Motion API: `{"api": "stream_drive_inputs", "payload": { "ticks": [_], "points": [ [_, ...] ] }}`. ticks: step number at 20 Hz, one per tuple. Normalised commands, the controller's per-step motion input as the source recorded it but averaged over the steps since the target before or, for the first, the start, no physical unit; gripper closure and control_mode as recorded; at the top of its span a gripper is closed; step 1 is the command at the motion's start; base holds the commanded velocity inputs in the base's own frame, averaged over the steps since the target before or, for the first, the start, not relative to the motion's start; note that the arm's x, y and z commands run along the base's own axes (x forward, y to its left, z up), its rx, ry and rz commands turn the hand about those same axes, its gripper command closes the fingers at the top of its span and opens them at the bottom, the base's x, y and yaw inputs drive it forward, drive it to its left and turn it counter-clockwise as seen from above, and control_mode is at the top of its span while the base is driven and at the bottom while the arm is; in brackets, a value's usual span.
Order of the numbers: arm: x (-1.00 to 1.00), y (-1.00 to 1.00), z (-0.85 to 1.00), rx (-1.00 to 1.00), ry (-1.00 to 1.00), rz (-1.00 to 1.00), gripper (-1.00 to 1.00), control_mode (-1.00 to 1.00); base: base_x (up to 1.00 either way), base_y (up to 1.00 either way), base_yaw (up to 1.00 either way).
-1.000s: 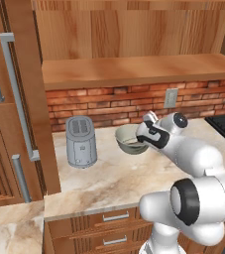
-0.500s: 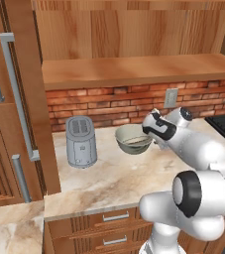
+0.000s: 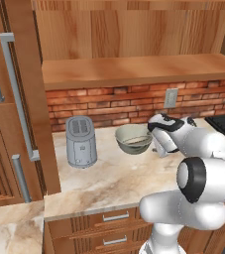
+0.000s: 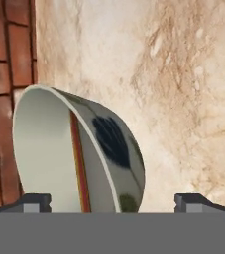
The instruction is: Pick up the bowls on the counter and stack them on top of one another in the open cabinet. Place the smaller bowl on top of the larger bowl.
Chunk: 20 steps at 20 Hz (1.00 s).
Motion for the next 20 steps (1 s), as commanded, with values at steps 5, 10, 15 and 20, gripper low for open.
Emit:
{"api": "stream_drive_inputs", "payload": {
  "ticks": [5,10,15,20],
  "points": [
    [0.09,0.0,-0.16,0.02,0.0,0.0,-1.0,-1.0,0.0,0.0,0.0],
    [0.21,0.02,-0.09,0.0,0.0,0.0,-1.0,-1.0,0.0,0.0,0.0],
    [0.21,0.06,-0.12,0.0,0.0,0.0,-1.0,-1.0,0.0,0.0,0.0],
    [0.01,0.07,-0.3,0.0,0.0,0.0,-1.0,-1.0,0.0,0.0,0.0]
  ]
}}
